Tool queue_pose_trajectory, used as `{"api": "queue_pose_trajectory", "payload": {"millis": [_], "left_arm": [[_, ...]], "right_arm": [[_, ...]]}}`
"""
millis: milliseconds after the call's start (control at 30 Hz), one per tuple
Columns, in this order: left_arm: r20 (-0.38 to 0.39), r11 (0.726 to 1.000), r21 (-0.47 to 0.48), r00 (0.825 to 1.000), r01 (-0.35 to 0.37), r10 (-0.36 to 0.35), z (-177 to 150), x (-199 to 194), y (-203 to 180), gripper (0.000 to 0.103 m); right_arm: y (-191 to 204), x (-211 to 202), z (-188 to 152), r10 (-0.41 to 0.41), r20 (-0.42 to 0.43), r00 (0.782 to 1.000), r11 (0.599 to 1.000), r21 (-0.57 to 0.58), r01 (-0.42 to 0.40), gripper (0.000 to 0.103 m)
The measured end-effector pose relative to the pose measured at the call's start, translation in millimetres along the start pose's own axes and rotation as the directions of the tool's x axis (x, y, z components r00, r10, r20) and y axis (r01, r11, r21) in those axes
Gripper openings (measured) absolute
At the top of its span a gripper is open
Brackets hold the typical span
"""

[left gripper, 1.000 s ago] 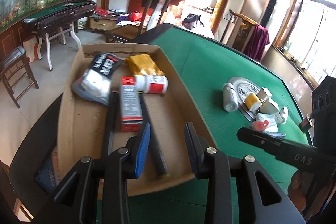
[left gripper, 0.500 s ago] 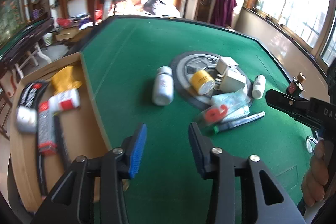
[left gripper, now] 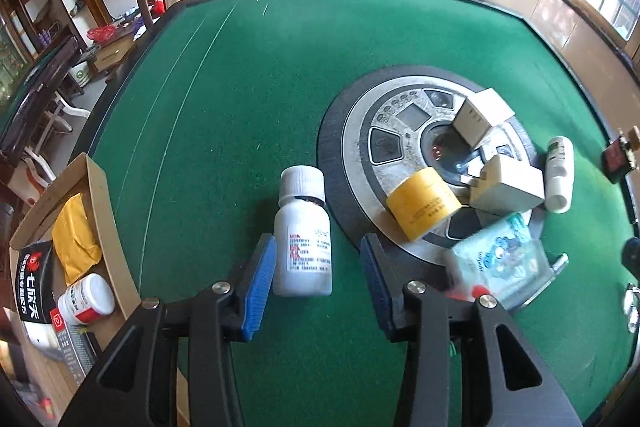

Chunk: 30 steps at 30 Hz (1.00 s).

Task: Organize objects
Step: 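Move the left tool to a white bottle while the right tool moves to a white cylindrical bottle, then grasp the white bottle with the left tool while the right tool grasps the white cylindrical bottle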

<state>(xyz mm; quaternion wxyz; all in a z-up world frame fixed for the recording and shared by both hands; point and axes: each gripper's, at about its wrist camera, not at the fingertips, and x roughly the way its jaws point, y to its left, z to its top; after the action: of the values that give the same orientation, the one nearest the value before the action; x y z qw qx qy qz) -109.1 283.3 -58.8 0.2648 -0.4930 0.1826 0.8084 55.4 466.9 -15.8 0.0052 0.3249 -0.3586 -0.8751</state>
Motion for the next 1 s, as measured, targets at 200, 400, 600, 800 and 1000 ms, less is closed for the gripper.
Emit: {"api": "queue_pose_trajectory", "payload": {"millis": [200, 400, 600, 800, 1000], "left_arm": [[-0.016, 1.000, -0.006, 0.999, -0.029, 0.029, 3, 19, 0, 0.043], [0.009, 0.989, -0.143, 1.000, 0.025, -0.024, -14, 22, 10, 0.033], [0.055, 0.975, -0.216, 0.998, 0.046, -0.035, -62, 1, 1, 0.033], [0.108, 0.988, -0.154, 0.994, -0.007, 0.024, -64, 5, -9, 0.033], [0.108, 0.992, -0.130, 0.994, -0.005, 0.019, -62, 7, -10, 0.033]], "right_arm": [[-14, -2, 4, -0.036, 0.022, 0.999, 0.999, 0.036, 0.035, 0.019], [-34, -3, 10, -0.099, 0.035, 0.994, 0.991, 0.099, 0.095, 0.019], [-60, 1, 21, -0.184, 0.039, 0.982, 0.968, 0.182, 0.174, 0.023], [-73, 21, 35, -0.227, -0.016, 0.974, 0.940, 0.258, 0.223, 0.032], [-71, 36, 53, -0.348, -0.009, 0.937, 0.907, 0.250, 0.339, 0.056]]}}
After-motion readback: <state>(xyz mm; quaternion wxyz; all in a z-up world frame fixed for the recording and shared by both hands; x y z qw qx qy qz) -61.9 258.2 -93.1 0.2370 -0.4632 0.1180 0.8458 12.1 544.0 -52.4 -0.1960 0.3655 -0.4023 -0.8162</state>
